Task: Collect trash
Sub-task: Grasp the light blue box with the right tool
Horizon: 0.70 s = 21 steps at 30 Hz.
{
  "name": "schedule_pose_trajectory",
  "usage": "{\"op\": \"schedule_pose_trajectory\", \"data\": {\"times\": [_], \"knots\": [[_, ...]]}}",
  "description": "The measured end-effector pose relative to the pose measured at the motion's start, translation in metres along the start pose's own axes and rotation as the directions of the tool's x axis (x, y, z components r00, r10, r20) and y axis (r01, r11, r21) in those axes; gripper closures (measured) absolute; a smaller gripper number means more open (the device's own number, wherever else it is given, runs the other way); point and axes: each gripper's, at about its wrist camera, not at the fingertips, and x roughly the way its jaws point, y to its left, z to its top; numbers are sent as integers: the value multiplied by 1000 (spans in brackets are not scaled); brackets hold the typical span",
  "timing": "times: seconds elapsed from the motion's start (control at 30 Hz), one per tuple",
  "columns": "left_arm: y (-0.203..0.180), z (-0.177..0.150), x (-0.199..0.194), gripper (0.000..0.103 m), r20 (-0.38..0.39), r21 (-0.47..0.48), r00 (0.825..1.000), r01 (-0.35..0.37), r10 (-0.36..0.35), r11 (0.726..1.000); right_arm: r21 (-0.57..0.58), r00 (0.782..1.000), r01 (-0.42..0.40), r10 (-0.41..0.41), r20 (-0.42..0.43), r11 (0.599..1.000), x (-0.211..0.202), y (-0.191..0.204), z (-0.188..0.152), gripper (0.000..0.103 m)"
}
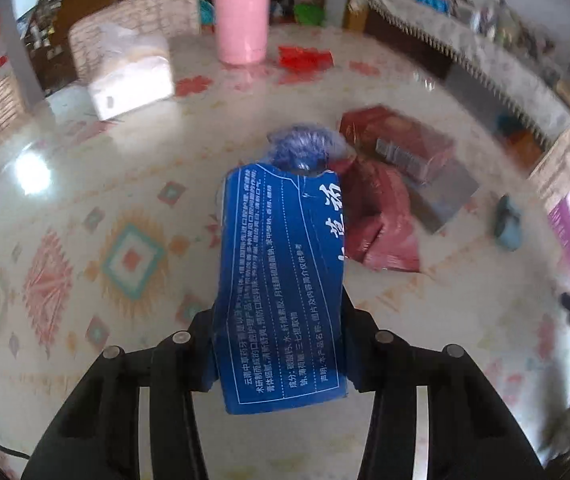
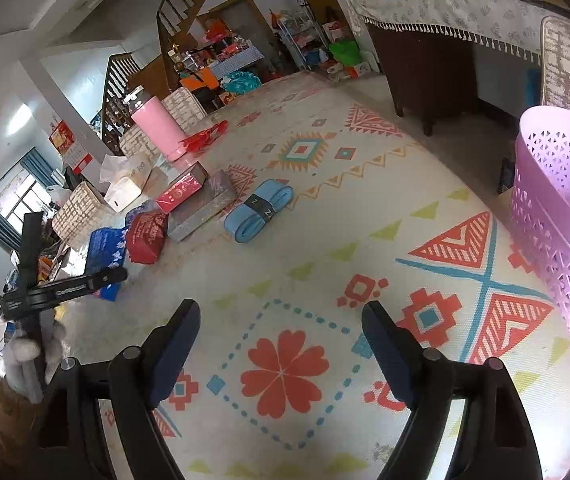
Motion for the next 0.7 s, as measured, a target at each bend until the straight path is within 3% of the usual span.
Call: {"op": "schedule_pose_trajectory", "data": {"times": [0.23,0.5,0.7], "knots": [[11,-20,-47,57,114,-140,992,61,-46,988,-16,1000,13,-13,-1,1000,1,3,-1,16],[21,-26,-44,57,136,-147,990,60,-40,987,-32,999,48,-49,-12,998,5,7,-1,14],[25,-30,-43,57,148,-145,988,61,-39,988,-133,979,182,-192,-62,974,33,28,15,5]]}}
